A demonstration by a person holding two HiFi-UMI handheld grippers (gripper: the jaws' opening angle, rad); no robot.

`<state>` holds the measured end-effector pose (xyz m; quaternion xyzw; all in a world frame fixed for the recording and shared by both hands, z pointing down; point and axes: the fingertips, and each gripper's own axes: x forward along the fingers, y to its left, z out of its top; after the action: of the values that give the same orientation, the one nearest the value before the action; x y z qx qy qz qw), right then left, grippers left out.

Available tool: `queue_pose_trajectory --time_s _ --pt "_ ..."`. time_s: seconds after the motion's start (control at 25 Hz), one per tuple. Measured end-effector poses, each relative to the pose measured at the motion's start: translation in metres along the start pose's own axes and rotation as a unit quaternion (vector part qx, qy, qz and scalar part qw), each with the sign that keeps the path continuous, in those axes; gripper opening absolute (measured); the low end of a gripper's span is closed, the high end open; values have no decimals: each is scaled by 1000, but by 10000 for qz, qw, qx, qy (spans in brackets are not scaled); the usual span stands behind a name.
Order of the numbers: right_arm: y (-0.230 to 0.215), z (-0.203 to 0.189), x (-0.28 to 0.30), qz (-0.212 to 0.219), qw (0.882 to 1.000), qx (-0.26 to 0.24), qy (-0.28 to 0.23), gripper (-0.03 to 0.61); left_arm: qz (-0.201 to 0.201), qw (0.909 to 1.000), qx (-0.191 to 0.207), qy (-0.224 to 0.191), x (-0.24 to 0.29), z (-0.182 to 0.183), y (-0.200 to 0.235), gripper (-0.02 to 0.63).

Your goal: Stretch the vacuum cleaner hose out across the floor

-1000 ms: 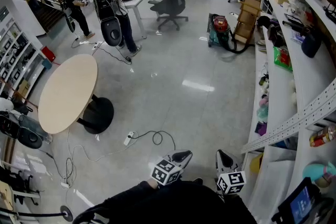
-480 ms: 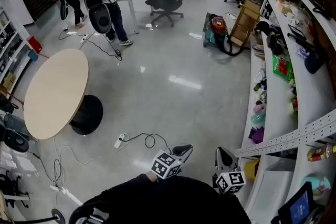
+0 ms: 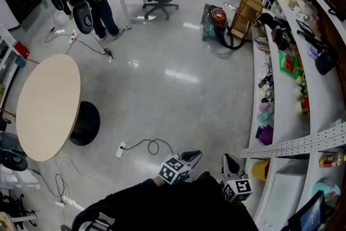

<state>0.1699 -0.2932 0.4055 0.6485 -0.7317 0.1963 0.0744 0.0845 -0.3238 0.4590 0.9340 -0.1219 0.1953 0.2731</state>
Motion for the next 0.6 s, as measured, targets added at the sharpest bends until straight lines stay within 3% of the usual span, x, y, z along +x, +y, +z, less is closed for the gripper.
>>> queue_pose_trajectory --time_s 0.28,0.6 --pt "-44 8 43 334 9993 193 -20 14 147 9996 155 159 46 30 16 38" --pt "-153 72 89 479 9981 207 -339 14 715 9961 506 112 115 104 27 38"
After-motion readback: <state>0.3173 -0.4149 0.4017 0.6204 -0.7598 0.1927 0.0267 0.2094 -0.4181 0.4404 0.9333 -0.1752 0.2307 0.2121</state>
